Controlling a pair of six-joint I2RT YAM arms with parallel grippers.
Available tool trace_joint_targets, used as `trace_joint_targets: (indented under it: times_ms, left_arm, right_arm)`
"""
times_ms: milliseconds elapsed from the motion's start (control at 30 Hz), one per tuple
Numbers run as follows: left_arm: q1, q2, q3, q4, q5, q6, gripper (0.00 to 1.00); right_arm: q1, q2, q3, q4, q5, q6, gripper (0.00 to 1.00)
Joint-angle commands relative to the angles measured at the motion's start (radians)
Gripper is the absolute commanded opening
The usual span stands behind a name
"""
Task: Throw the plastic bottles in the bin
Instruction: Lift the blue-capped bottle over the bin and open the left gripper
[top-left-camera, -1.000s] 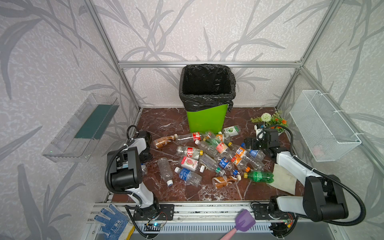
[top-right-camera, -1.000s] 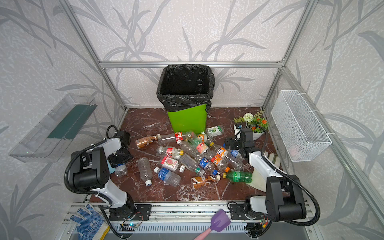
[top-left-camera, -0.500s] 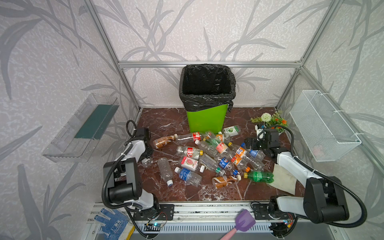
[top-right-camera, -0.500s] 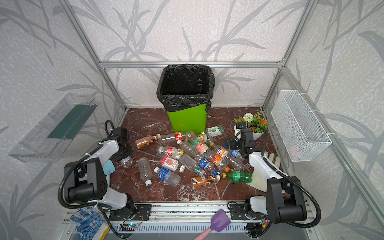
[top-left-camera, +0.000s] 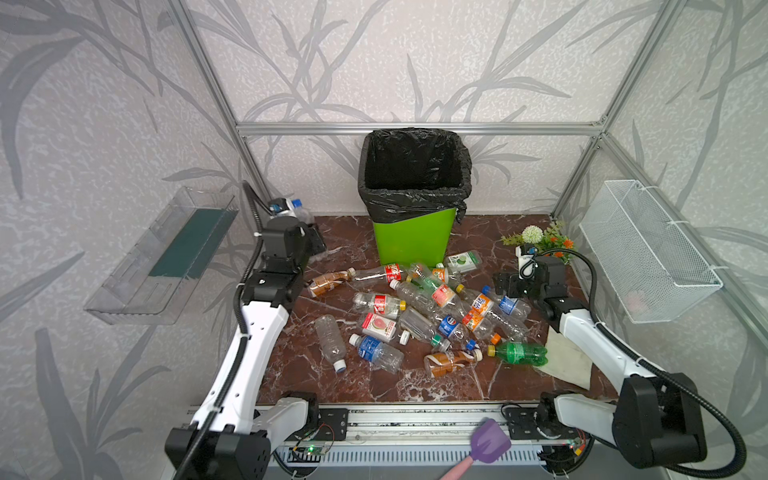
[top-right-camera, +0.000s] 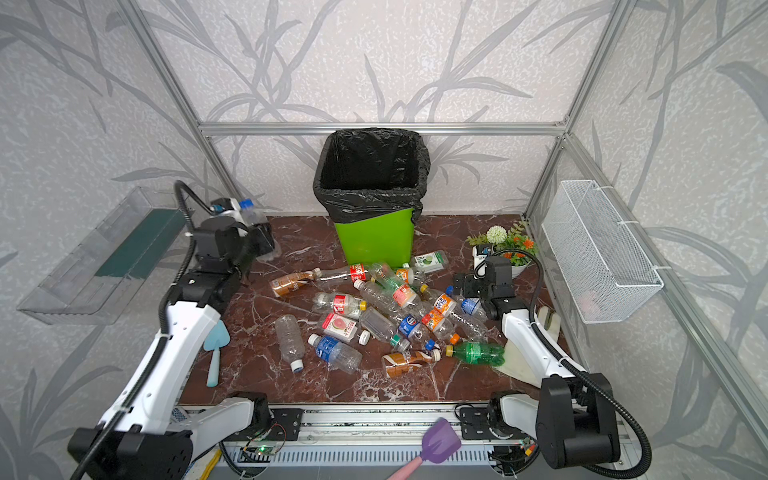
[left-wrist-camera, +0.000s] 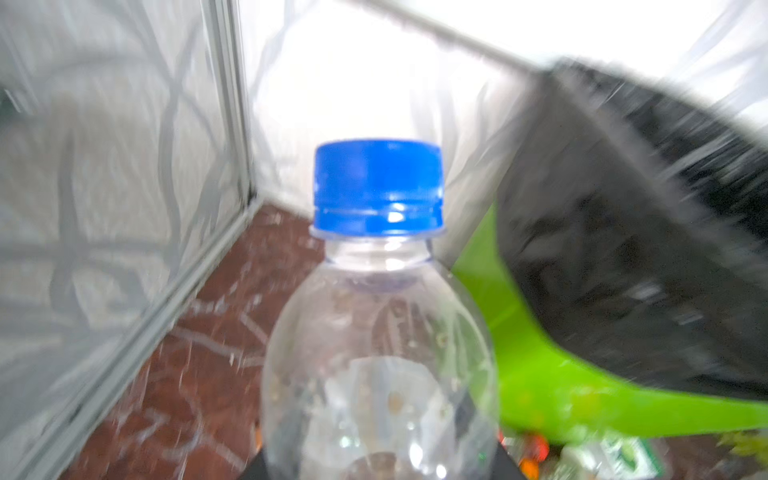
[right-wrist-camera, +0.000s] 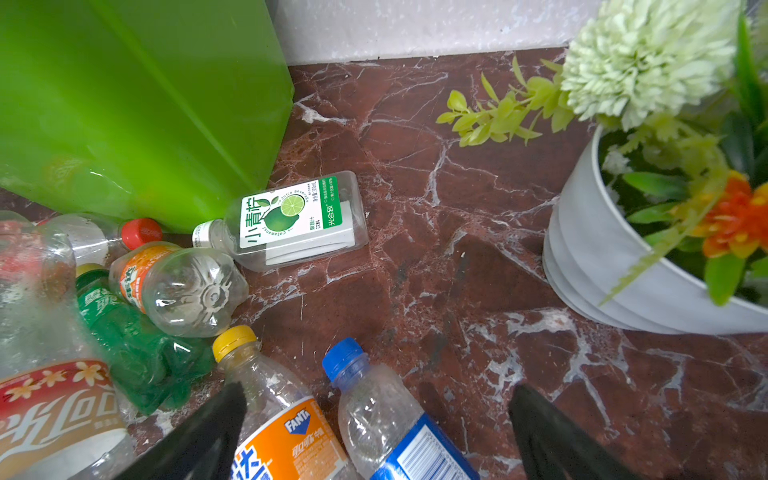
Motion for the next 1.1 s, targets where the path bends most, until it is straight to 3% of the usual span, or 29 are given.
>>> trace_joint_targets:
  times_ms: [0, 200, 300, 367, 433, 467, 533, 633, 767, 800, 1067]
  left_arm:
    - [-0.001, -0.022, 0.113, 0.162, -0.009, 0.043, 0.41]
    - [-0.106, 0.257, 0.354, 0.22, 0.085, 0.01, 0.42]
    - [-0.222, 0.554, 0.738, -0.002, 0.146, 0.058, 0.46]
    - [-0.287, 0.777, 1.128, -0.258, 0.174, 0.113, 0.57]
    - [-0.321, 0.951, 1.475, -0.453, 0.134, 0.133, 0.77]
    - [-0.327, 1.009, 1.608, -0.506, 0.134, 0.129, 0.87]
    - [-0.331, 1.042, 1.701, -0.516, 0.143, 0.127, 0.99]
    - [-0.353, 0.939, 1.537, -0.389, 0.125, 0.16, 0.99]
    - [-0.378, 0.638, 0.93, 0.017, 0.077, 0.175, 0.99]
    - [-0.378, 0.59, 0.839, 0.069, 0.063, 0.165, 0.99]
    - [-0.376, 0.327, 0.376, 0.073, -0.108, 0.132, 0.99]
  right_arm:
    - [0.002, -0.053, 0.023, 0.002, 0.025, 0.022, 1.0]
    - [0.001, -0.092, 0.026, 0.005, 0.006, 0.055, 1.0]
    - [0.009, -0.088, 0.042, -0.002, -0.042, 0.066, 0.98]
    - [0.022, -0.081, 0.069, -0.043, -0.067, 0.055, 0.97]
    - [0.03, -0.086, 0.087, -0.086, -0.052, 0.061, 0.97]
    - [0.03, -0.098, 0.088, -0.094, -0.046, 0.067, 0.97]
    - [0.03, -0.128, 0.072, -0.099, -0.013, 0.082, 0.98]
    - [0.03, -0.146, 0.073, -0.146, 0.024, 0.074, 0.99]
    - [0.03, -0.142, 0.078, -0.211, 0.051, 0.068, 0.99]
    - [0.03, -0.142, 0.076, -0.221, 0.053, 0.07, 0.99]
    - [0.03, -0.166, 0.037, -0.253, 0.044, 0.055, 0.99]
